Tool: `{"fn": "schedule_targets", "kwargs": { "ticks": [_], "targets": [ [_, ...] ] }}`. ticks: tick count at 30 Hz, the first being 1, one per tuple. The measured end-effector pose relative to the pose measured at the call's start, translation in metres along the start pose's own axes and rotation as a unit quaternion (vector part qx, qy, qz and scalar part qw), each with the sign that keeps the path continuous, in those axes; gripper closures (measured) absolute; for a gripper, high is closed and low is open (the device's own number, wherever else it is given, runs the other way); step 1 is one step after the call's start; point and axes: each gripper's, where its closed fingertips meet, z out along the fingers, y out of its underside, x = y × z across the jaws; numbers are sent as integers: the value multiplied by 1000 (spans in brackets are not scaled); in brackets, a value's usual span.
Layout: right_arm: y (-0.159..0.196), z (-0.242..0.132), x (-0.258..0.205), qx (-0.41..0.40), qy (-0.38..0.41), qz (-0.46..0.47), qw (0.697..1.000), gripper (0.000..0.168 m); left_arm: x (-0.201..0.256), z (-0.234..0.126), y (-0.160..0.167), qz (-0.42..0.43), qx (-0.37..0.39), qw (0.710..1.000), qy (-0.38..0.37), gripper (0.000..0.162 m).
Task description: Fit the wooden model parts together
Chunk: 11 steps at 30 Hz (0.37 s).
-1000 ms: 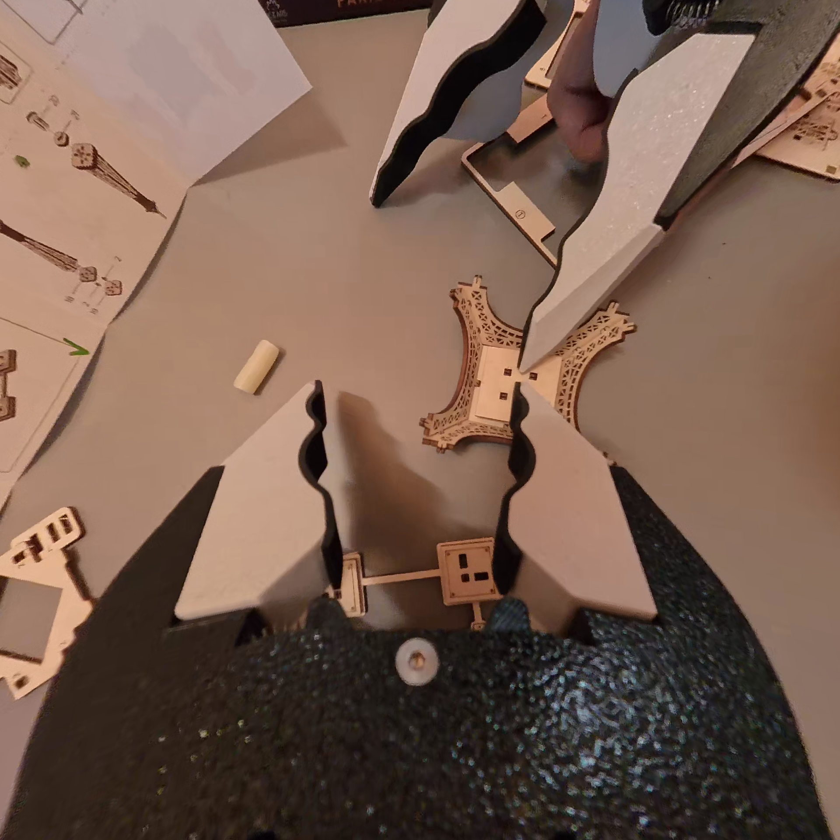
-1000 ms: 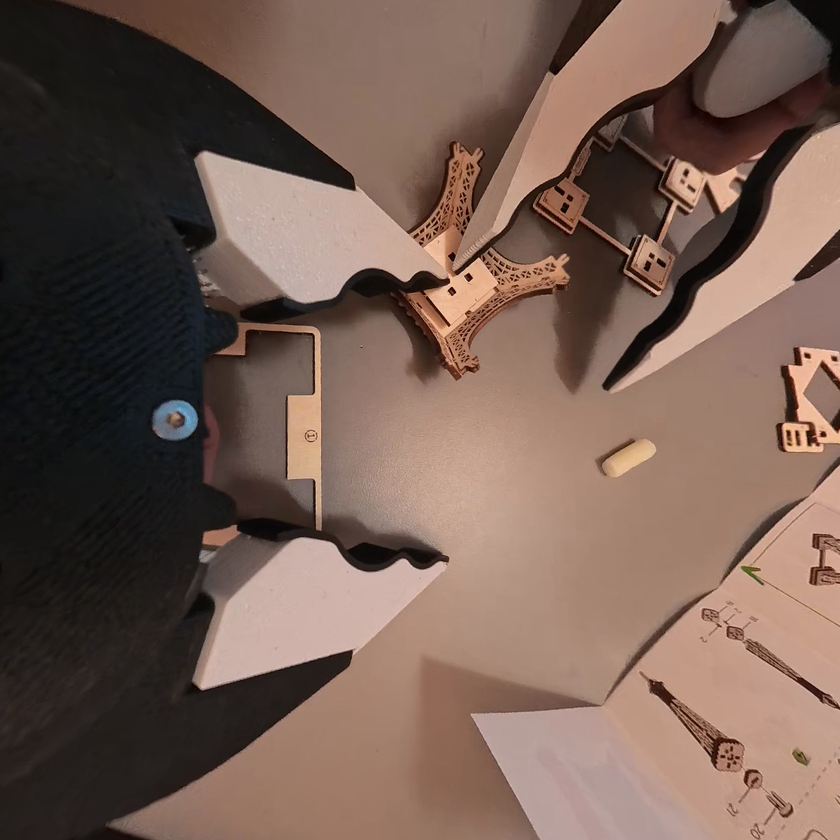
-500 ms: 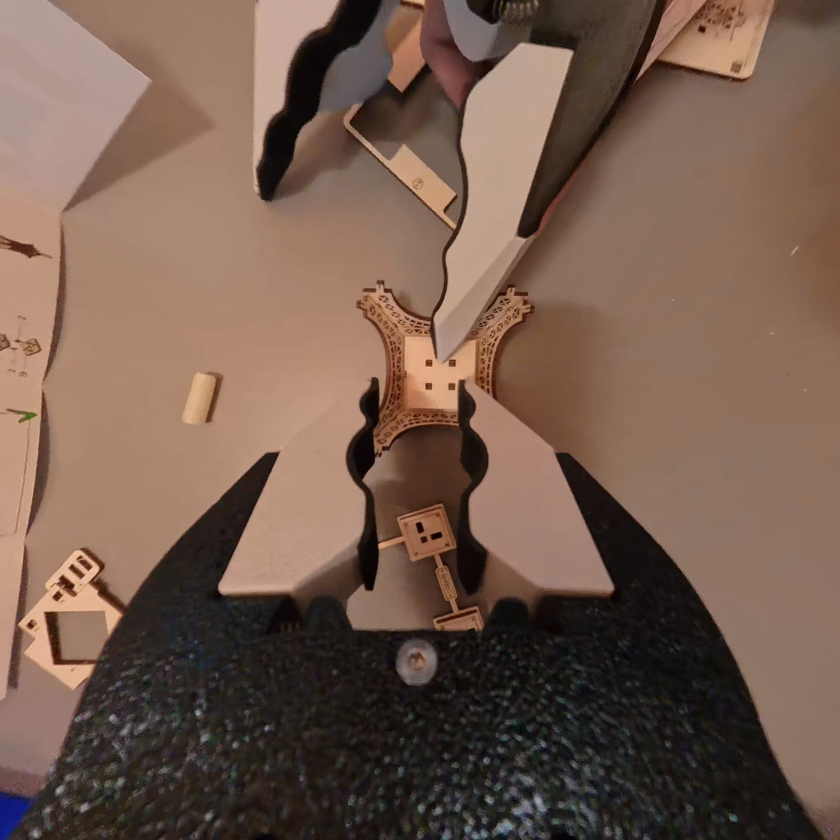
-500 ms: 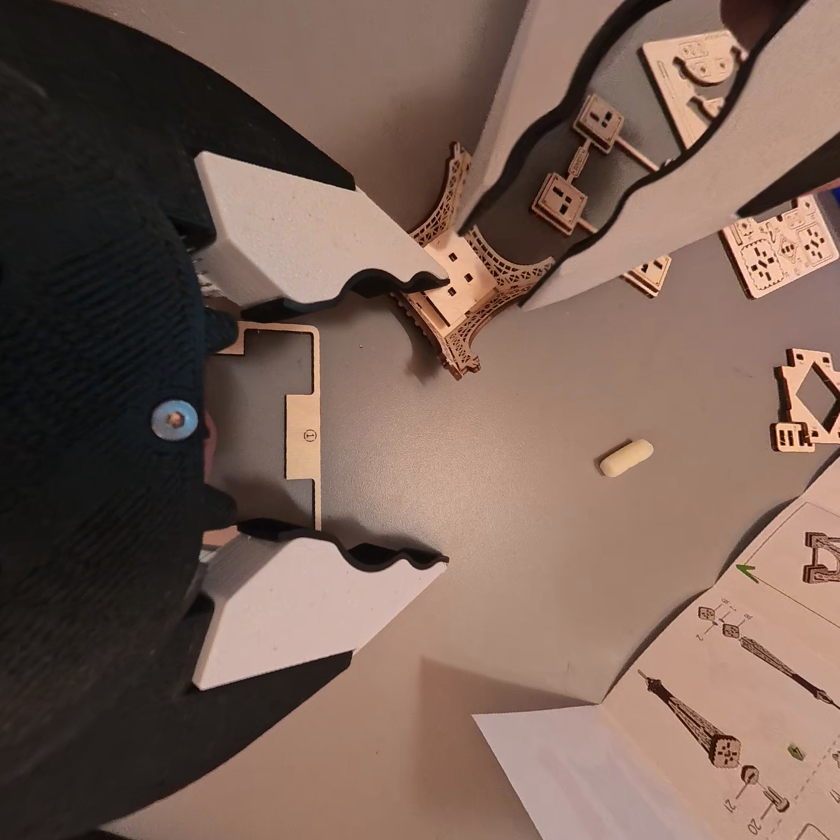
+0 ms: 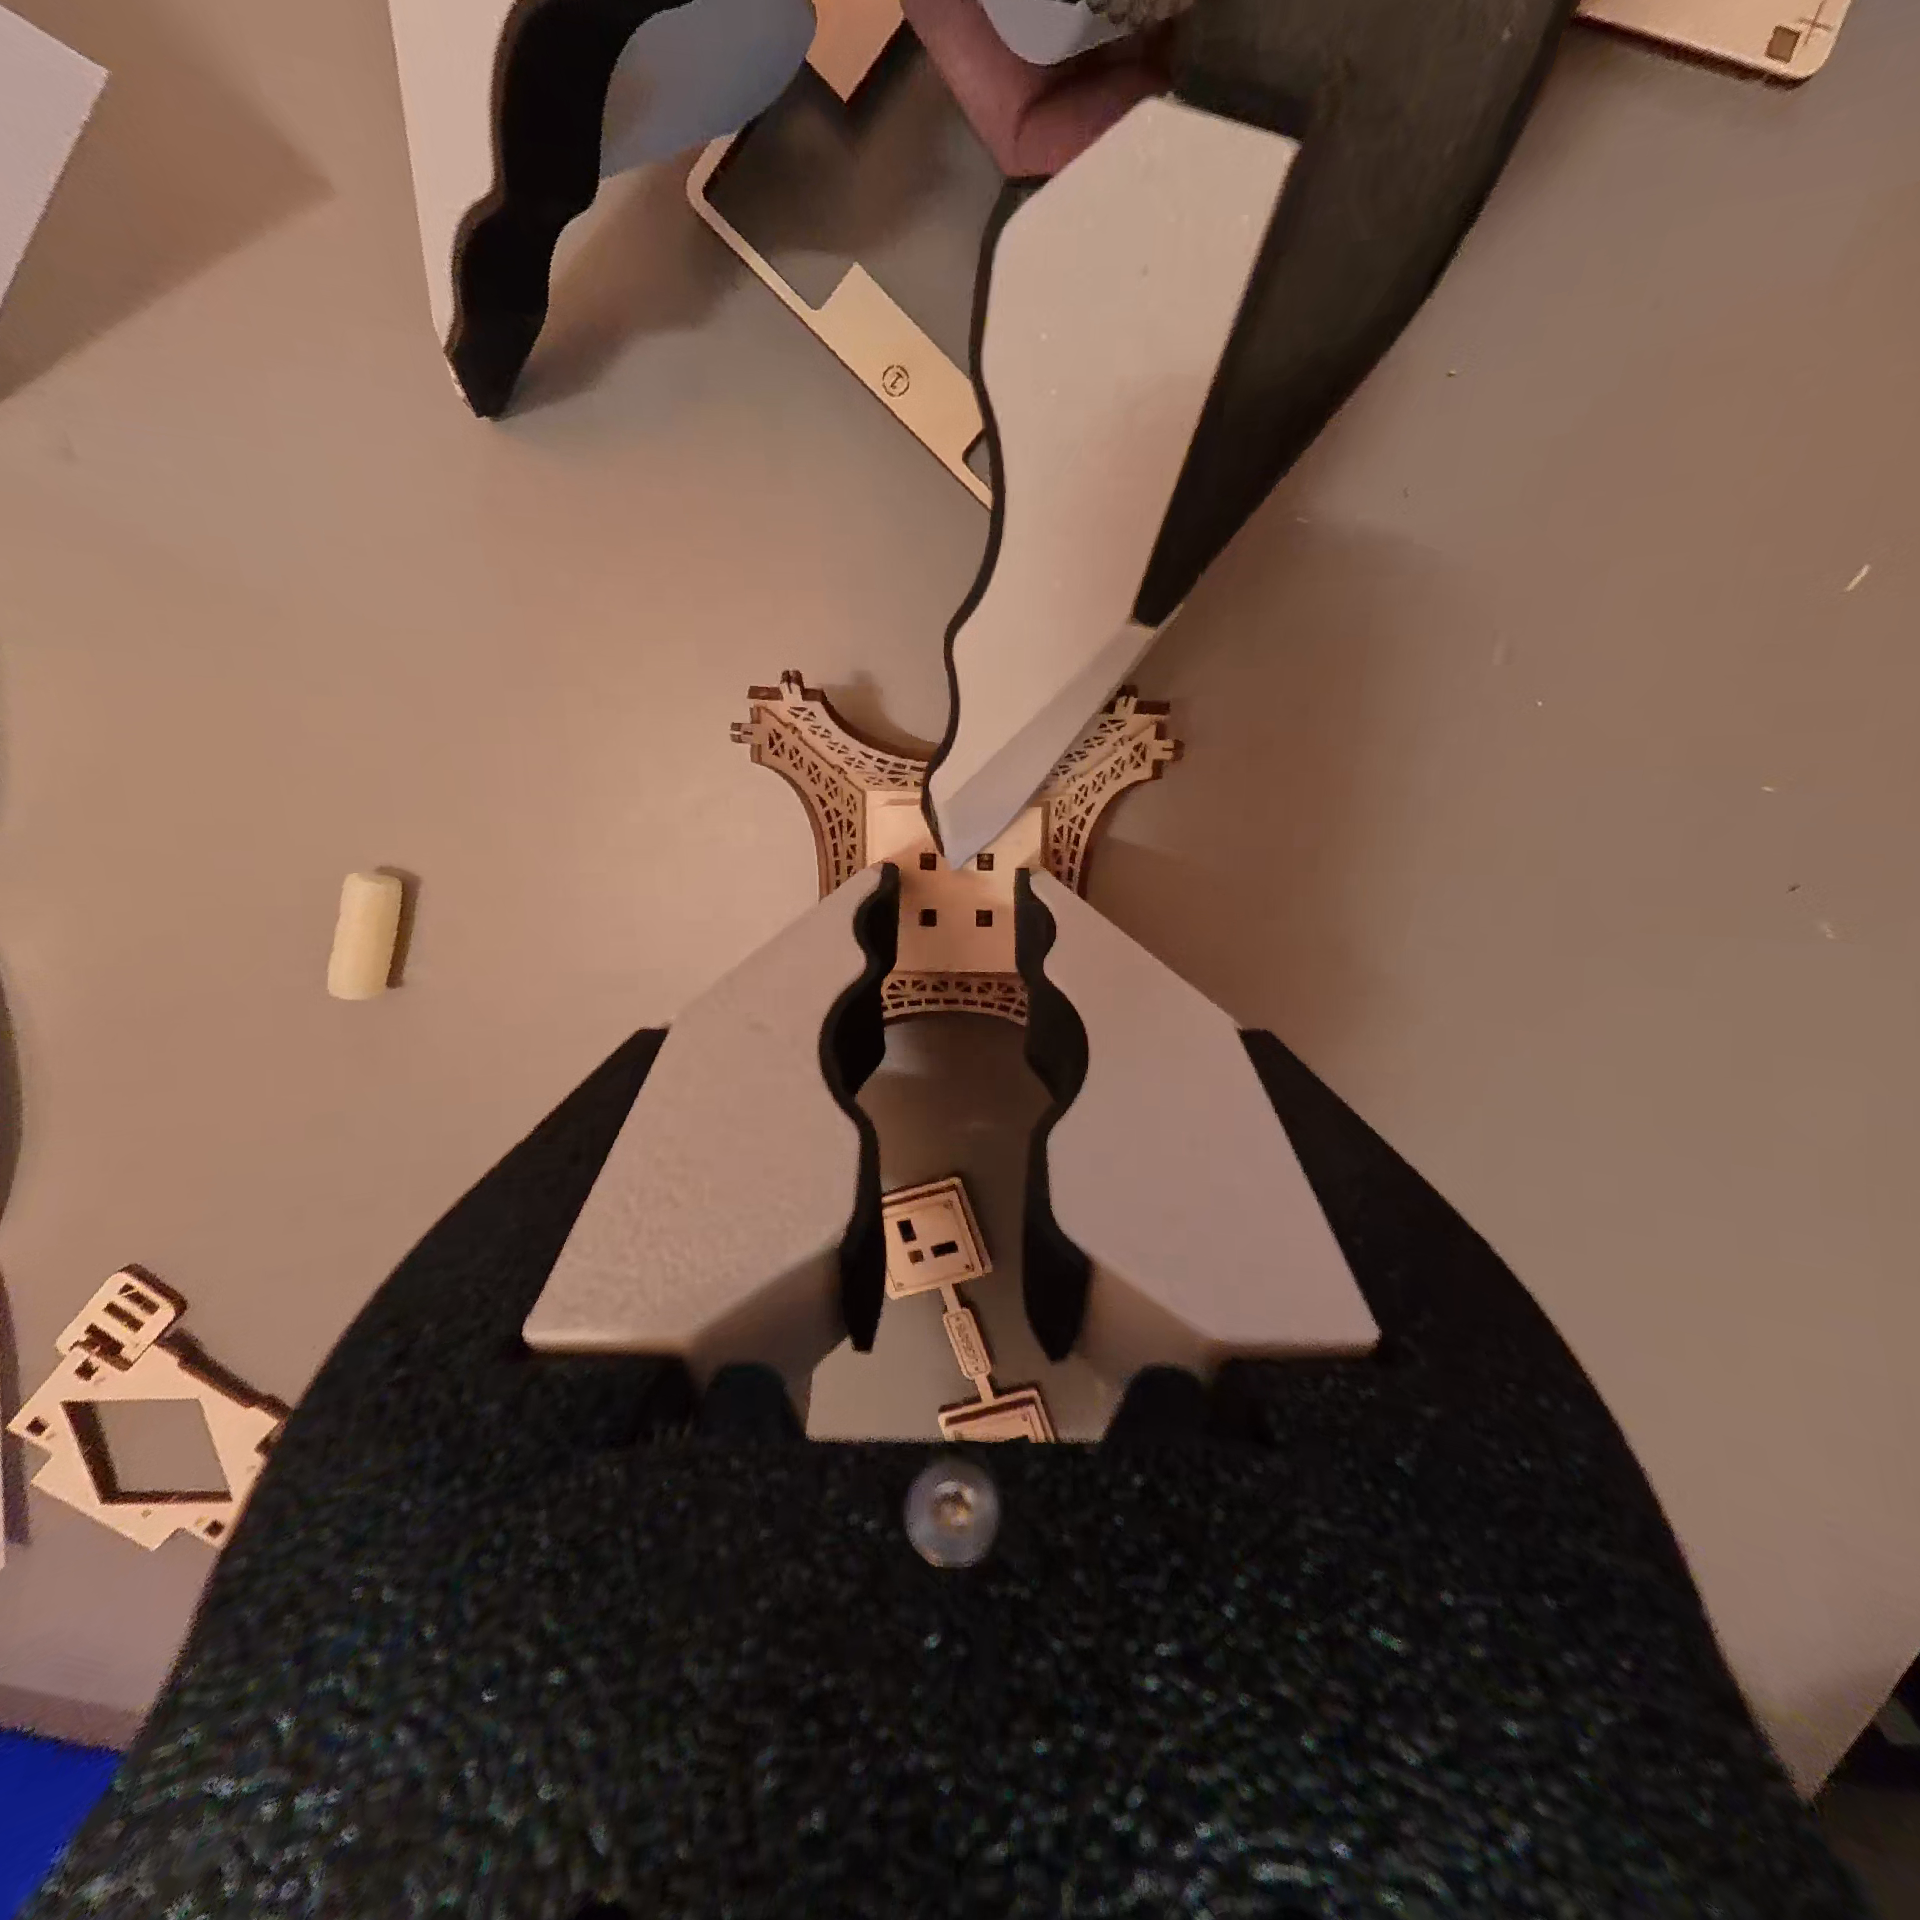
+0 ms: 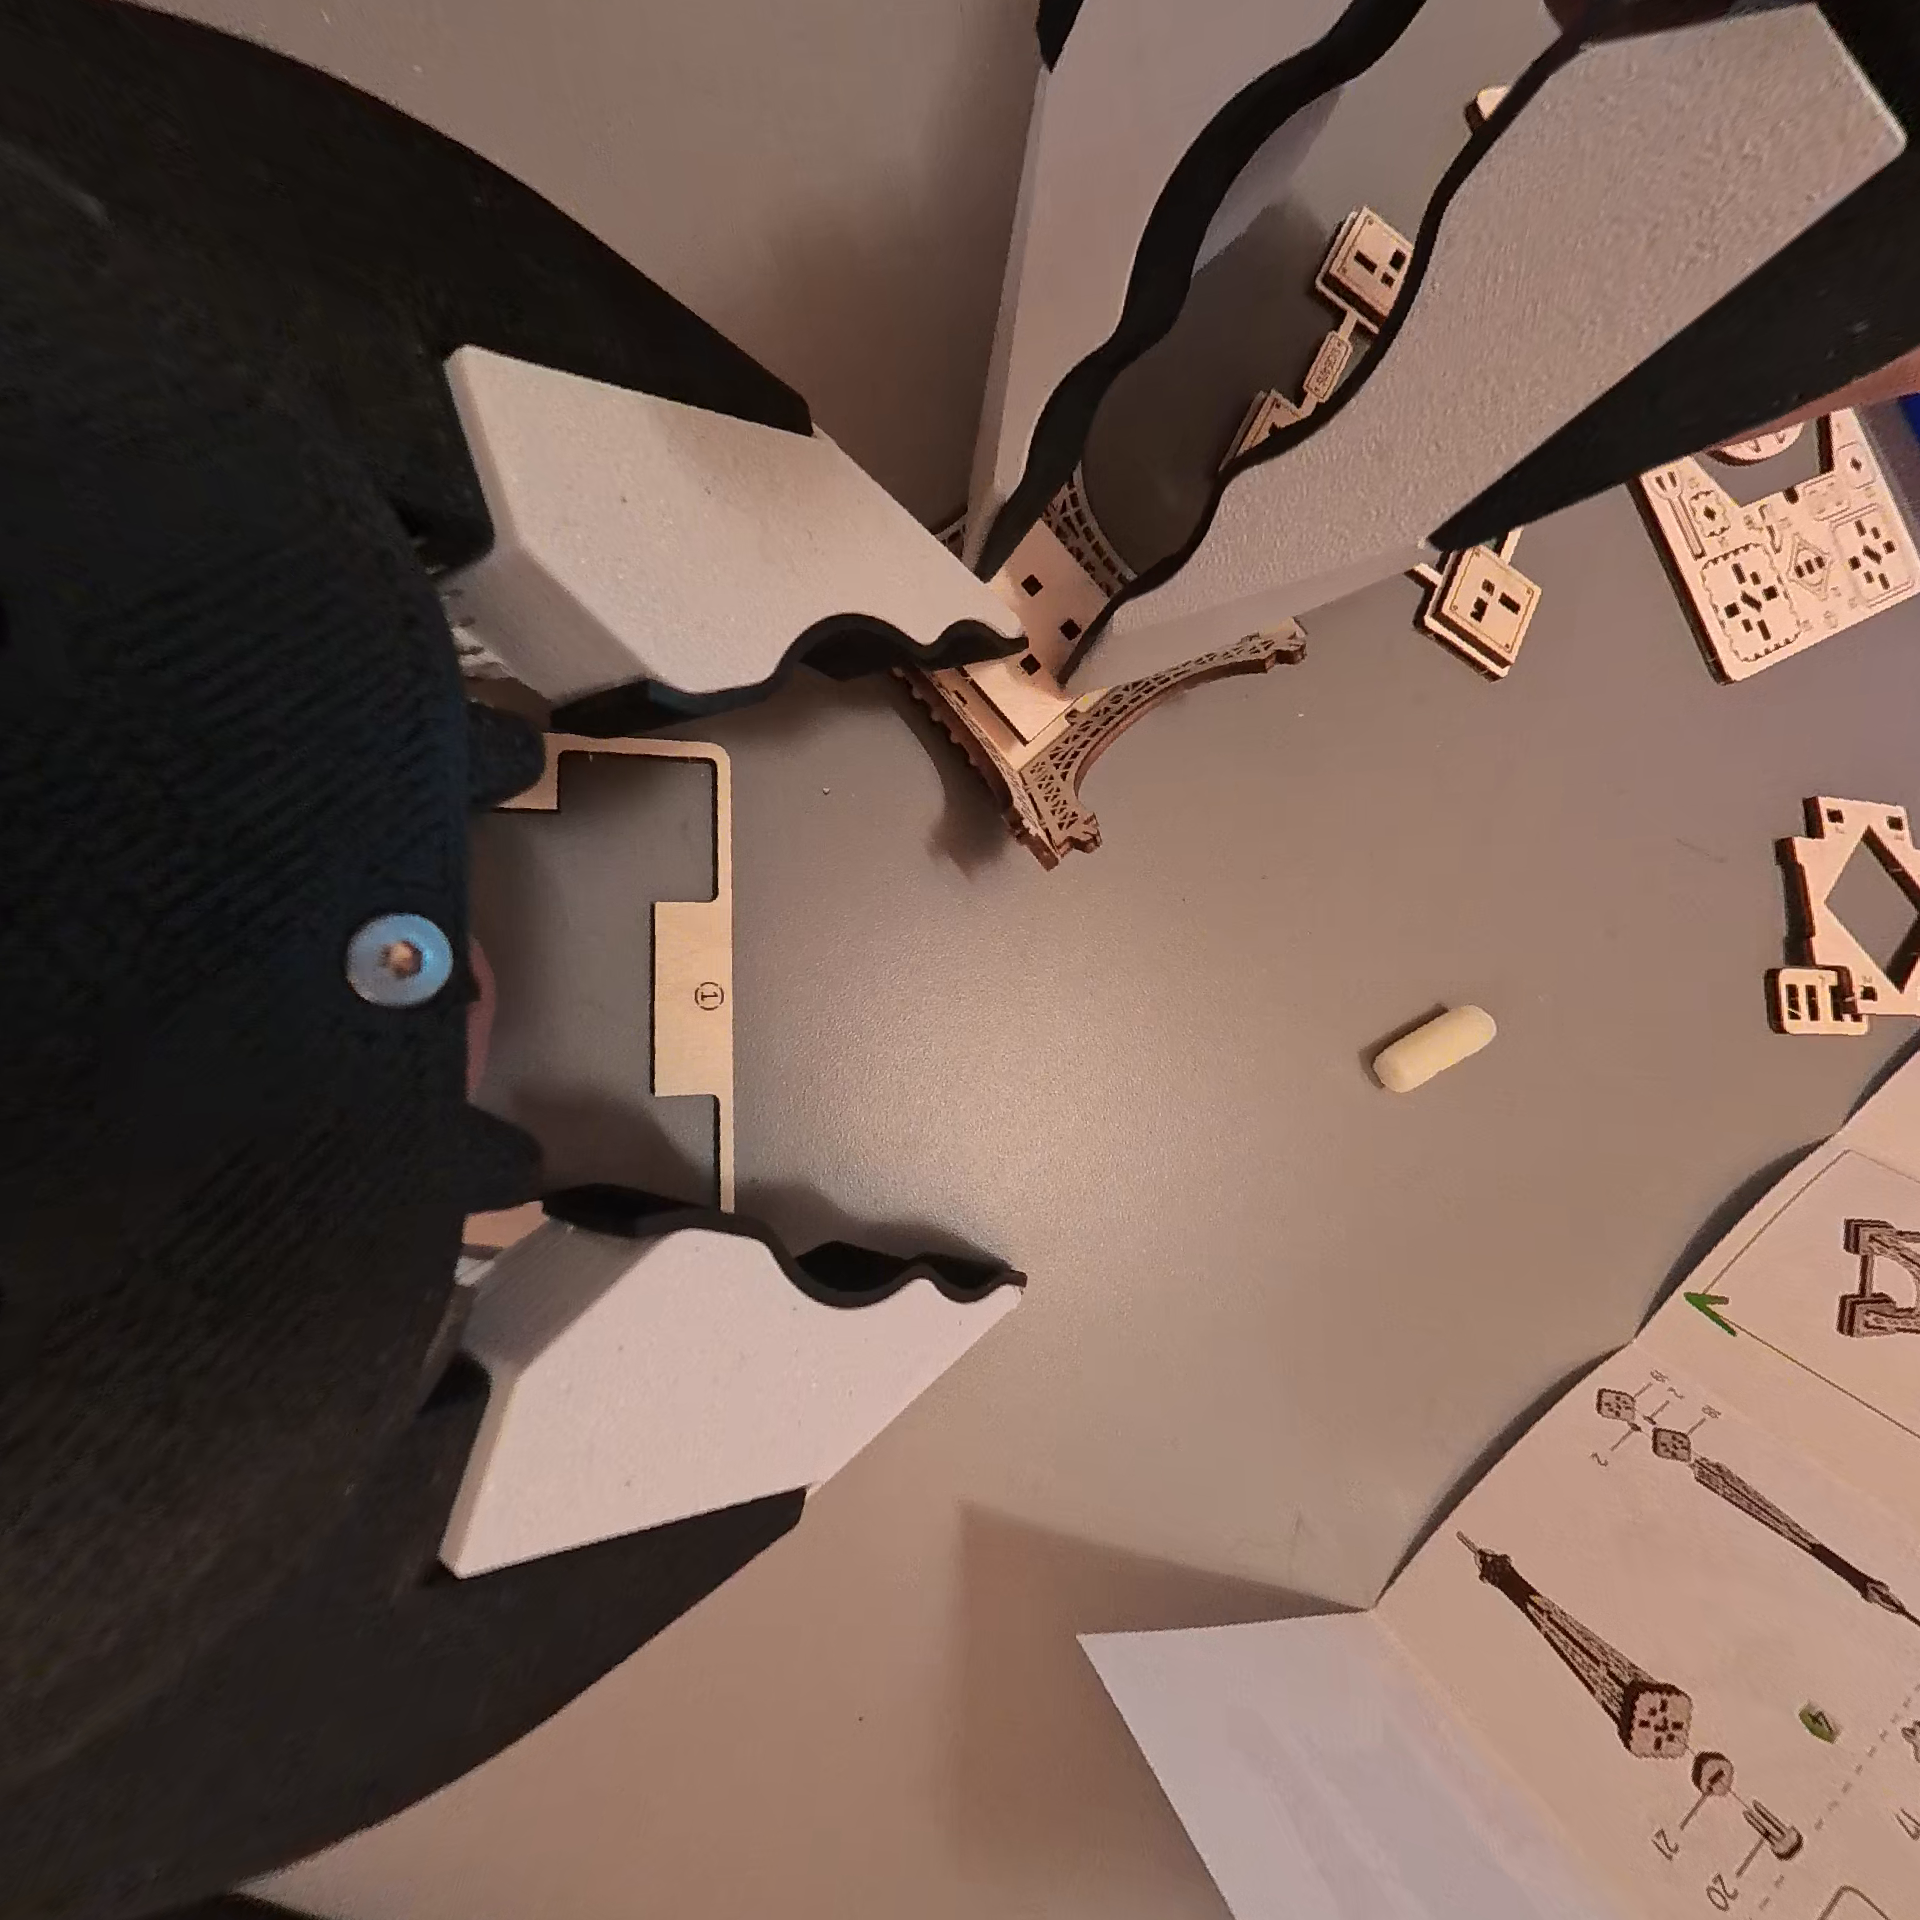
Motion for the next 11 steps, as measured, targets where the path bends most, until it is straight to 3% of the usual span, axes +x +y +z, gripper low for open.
{"fn": "schedule_targets", "kwargs": {
  "ticks": [1,11],
  "targets": [
    [0,0,0,0,0,0,1000,57,-1,0,0,-2,-3,1000,0,145],
    [0,0,0,0,1,-1,1000,56,0,-1,3,10,-12,1000,-15,144]
  ]
}}
